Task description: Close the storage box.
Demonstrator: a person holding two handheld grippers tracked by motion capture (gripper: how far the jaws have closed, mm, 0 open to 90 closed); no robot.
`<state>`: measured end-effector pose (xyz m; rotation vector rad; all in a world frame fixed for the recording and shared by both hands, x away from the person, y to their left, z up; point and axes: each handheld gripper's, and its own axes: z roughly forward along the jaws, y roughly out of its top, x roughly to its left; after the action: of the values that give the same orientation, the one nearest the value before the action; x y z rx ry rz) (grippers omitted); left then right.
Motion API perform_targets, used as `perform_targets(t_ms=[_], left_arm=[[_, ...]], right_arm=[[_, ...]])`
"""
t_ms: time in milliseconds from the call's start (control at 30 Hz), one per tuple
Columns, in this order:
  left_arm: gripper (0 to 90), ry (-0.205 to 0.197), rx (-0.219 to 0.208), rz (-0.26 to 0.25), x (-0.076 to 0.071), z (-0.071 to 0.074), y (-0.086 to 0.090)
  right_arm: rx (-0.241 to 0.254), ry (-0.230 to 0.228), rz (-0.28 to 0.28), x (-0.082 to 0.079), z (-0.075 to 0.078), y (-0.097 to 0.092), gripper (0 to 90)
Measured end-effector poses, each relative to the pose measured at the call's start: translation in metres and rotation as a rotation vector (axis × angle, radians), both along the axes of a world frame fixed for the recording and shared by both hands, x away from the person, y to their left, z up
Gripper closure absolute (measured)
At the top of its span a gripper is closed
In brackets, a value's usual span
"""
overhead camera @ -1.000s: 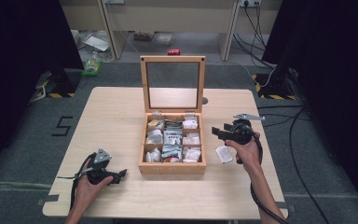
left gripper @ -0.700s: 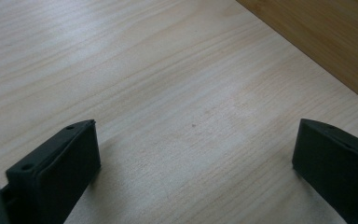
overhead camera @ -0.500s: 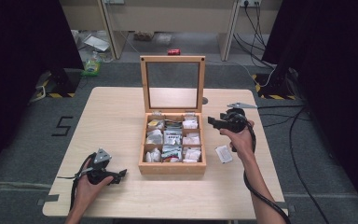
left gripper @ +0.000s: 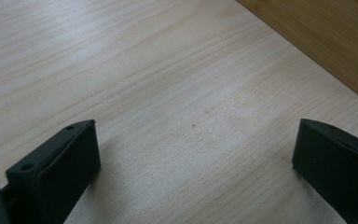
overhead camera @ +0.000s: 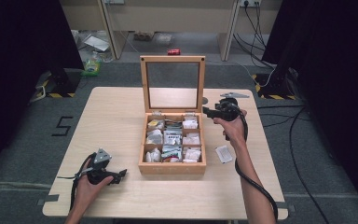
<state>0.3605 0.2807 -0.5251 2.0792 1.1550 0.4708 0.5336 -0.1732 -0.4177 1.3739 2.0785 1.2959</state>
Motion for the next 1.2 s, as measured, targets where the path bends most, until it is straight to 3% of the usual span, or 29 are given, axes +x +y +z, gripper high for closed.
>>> perform_targets(t_ms=[433,1200], left_arm=[[0.2,0.000,0.000,0.000,0.000,0.000,0.000],[0.2,0.000,0.000,-0.002,0.000,0.000,0.000]], right_arm=[[-0.019,-0.009,0.028,0.020,-0.003,0.022,35.5],[-0.003,-0.029,0.064,0.041,-0.006,0.036,43.3]])
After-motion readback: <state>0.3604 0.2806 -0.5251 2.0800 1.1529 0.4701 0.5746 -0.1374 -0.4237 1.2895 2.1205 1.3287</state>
